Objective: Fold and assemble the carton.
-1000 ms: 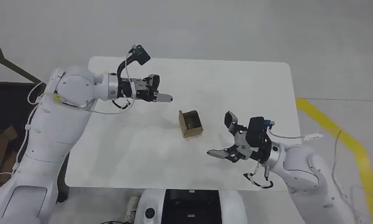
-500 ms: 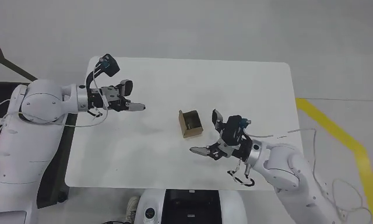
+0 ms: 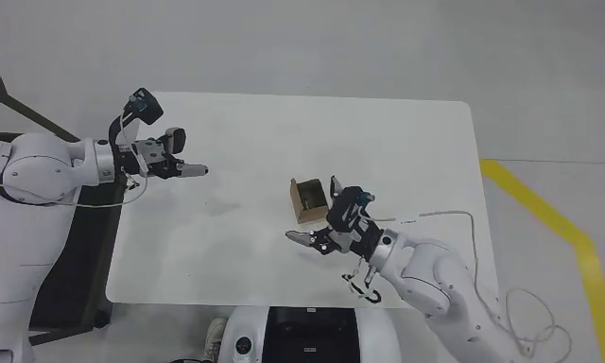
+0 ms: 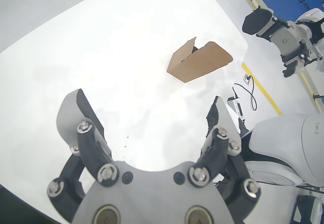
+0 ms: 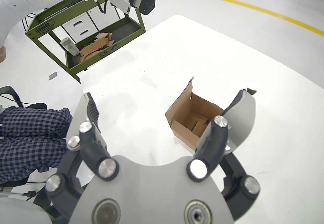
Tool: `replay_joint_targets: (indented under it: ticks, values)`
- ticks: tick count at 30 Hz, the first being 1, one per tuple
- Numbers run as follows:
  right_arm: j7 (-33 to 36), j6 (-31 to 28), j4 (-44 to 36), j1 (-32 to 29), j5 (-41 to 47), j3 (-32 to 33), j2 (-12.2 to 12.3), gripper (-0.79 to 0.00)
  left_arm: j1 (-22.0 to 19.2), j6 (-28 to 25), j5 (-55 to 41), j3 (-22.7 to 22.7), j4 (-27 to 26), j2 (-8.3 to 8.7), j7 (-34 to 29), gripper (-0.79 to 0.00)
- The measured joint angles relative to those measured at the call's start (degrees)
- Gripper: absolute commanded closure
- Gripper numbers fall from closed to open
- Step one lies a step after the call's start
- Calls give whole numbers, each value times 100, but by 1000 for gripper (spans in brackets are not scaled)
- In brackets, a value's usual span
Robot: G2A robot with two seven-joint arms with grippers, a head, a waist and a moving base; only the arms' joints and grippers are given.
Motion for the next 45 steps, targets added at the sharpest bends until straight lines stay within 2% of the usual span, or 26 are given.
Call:
replay_joint_targets:
  ticks: [4,8,36,45]
  values:
    - [233,335,-77,215,-1062,-253,-35,-785,-1,4,0,0,-4,-4,-3,-785]
    - [-4,481,-65,262,-1795,-498,-83,-785,-1,4,1,0,-4,-4,-4,-785]
    - [-42,408,22,168,-1895,-626,-114,-785,-1,4,1,0,-4,-4,-4,-785]
    - [253,451,240,181,-1612,-773,-193,-785,-1,4,1,0,-4,-4,-4,-785]
